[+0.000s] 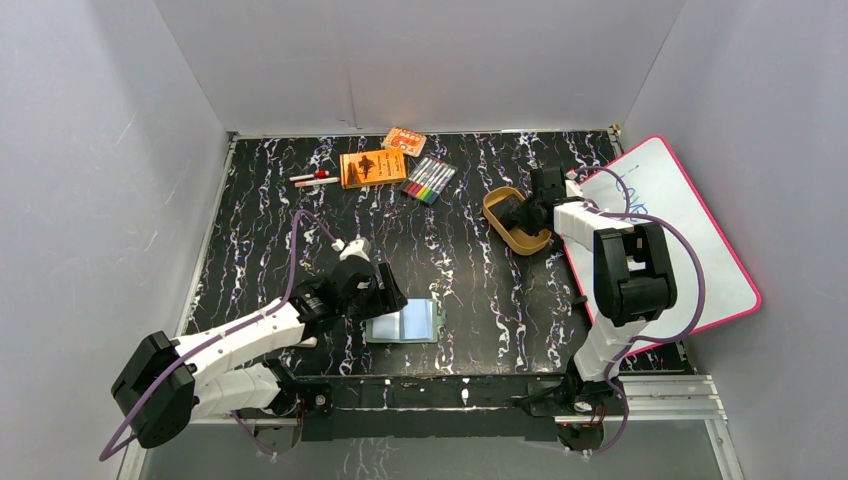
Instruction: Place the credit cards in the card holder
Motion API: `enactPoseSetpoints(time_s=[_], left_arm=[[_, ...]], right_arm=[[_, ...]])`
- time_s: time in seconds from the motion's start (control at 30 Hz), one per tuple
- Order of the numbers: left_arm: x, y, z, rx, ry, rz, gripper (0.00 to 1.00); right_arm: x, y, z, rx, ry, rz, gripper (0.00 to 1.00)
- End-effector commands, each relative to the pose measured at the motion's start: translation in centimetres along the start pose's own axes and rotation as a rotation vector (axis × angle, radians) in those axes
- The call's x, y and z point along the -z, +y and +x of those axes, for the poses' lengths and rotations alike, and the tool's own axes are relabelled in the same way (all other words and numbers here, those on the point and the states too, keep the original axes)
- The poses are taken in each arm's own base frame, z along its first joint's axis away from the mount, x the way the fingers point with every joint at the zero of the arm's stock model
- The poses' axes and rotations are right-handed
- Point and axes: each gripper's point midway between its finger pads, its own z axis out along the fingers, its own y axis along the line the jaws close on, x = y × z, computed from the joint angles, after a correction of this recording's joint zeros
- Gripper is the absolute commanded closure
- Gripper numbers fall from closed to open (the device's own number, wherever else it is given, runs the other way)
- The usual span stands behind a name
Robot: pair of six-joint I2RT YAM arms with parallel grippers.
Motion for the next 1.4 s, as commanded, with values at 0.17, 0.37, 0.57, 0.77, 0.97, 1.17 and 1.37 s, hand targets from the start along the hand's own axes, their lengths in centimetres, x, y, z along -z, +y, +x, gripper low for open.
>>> enactPoseSetpoints(time_s=[0.17,0.37,0.57,0.77,0.97,1.17,1.37], left_arm=[[0.1,-0.5,-0.3,0.004,-0.006,0.015,0.32],[0.1,-0.4,-0.3,0.003,-0.006,0.012,0.32],[0.0,-0.5,-0.3,0.002,-0.004,0.011,0.32],[0.0,-0.4,-0.3,0.002,-0.004,0.005,0.32],[-0.1,-0.4,-0.3,0.002,-0.003,0.006,0.32],[-0.1,-0.5,-0.2,0.002,0.0,0.008,0.32],[-0.2,-0.4,-0.1,0.004,0.003,0.007,0.32]], right_arm=[[0.7,0.9,-0.8,0.001,-0.032,-0.045,0.51],[0.5,1.3,-1.0,0.001,-0.03,-0.048,0.44],[0.4,2.1,-1.3,-0.002,-0.03,-0.07,0.42],[0.2,2.5,-1.2,-0.002,-0.023,-0.08,0.46],[0.3,2.2,-1.0,-0.003,-0.024,-0.083,0.57],[0.5,2.1,-1.1,-0.003,-0.031,-0.087,0.64],[0.8,2.4,-1.3,0.003,-0.038,-0.1,0.68]])
